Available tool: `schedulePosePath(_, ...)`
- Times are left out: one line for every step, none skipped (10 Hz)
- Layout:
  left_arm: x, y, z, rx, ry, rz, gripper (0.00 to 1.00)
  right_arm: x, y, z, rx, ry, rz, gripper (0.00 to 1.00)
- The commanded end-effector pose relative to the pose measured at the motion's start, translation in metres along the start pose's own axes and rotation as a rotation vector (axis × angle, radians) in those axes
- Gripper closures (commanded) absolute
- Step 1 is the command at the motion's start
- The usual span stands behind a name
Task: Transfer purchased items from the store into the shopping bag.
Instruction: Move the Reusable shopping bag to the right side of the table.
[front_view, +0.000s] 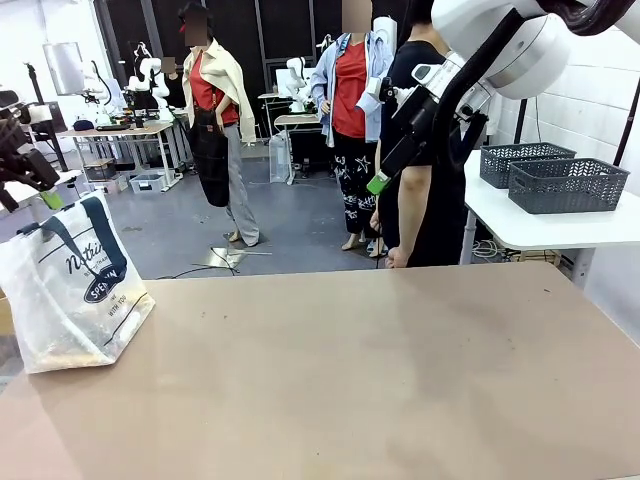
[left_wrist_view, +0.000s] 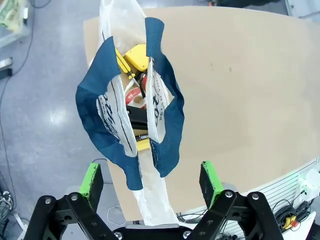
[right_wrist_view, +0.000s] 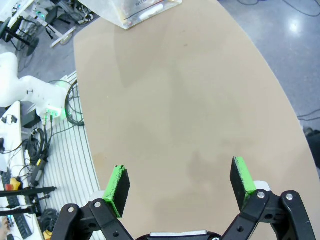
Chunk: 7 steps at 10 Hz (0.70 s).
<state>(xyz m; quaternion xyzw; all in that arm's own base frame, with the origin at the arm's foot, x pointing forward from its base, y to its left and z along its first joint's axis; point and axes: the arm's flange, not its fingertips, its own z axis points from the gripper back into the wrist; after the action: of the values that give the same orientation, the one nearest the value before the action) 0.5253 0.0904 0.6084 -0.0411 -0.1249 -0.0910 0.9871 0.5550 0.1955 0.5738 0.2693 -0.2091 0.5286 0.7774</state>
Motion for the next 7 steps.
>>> schedulePosePath(-0.0022, -0.0022, 0.0079, -0.031, -0.015, -0.034, 0.0, 0.0011, 0.0005, 0.0015, -0.001, 0.018, -0.005, 0.0)
schedulePosePath(-0.003, -0.0036, 0.0085, -0.041, -0.014, -0.048, 0.0, 0.0011, 0.0005, 0.0015, -0.001, 0.018, -0.005, 0.0)
schedulePosePath(-0.0029, -0.0038, 0.0057, -0.042, -0.013, -0.059, 0.0, 0.0011, 0.0005, 0.0015, -0.001, 0.018, -0.005, 0.0)
schedulePosePath(-0.0006, -0.0035, 0.0049, -0.002, -0.008, -0.015, 0.0, 0.0011, 0.0005, 0.0015, -0.001, 0.018, -0.005, 0.0)
schedulePosePath(-0.0006, -0.0035, 0.0049, -0.002, -0.008, -0.015, 0.0, 0.0011, 0.0005, 0.0015, -0.001, 0.018, -0.005, 0.0)
schedulePosePath(-0.0006, -0.0035, 0.0049, -0.002, -0.008, -0.015, 0.0, 0.0011, 0.0005, 0.0015, -0.001, 0.018, -0.005, 0.0)
schedulePosePath(-0.0006, -0.0035, 0.0049, -0.002, -0.008, -0.015, 0.0, 0.0011, 0.0005, 0.0015, -0.001, 0.018, -0.005, 0.0)
